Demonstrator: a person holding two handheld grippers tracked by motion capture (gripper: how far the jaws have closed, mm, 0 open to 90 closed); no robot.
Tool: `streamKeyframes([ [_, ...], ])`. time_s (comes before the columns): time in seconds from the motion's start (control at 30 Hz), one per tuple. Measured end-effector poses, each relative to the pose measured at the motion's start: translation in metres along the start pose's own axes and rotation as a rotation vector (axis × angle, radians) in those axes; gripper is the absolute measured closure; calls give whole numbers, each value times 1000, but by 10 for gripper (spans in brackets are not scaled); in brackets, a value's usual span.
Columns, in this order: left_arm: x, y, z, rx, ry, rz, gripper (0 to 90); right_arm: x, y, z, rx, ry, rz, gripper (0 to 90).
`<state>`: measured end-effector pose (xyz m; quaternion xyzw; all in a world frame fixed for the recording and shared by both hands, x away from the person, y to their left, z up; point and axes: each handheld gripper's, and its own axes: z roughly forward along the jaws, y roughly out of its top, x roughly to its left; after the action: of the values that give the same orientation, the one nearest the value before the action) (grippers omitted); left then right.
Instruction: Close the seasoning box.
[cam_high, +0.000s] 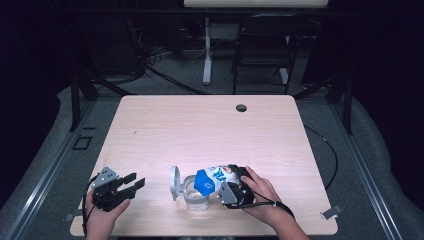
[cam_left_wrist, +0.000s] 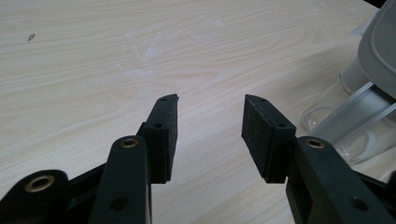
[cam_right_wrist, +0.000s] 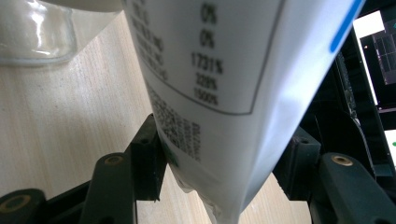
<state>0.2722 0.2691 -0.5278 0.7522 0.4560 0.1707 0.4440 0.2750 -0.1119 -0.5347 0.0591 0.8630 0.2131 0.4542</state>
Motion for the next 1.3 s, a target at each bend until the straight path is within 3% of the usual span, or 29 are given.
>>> streamKeyframes([
  [0.47, 0, 0, 0, 0, 1, -4, 562, -2, 2, -1, 34, -33, -93, 438],
  [0.57, 0, 0, 0, -1, 1, -4, 562, -2, 1, 0, 21, -35, -88, 438],
  [0.77, 0, 0, 0, 0, 1, -3, 562, -3, 3, -2, 41, -49, -130, 438],
  [0.9, 1, 0, -1, 4, 3, -2, 562, -2, 3, -1, 25, -56, -130, 438],
  [1.3, 0, 0, 0, 1, 2, -1, 562, -3, 7, -4, 49, -81, -188, 439],
])
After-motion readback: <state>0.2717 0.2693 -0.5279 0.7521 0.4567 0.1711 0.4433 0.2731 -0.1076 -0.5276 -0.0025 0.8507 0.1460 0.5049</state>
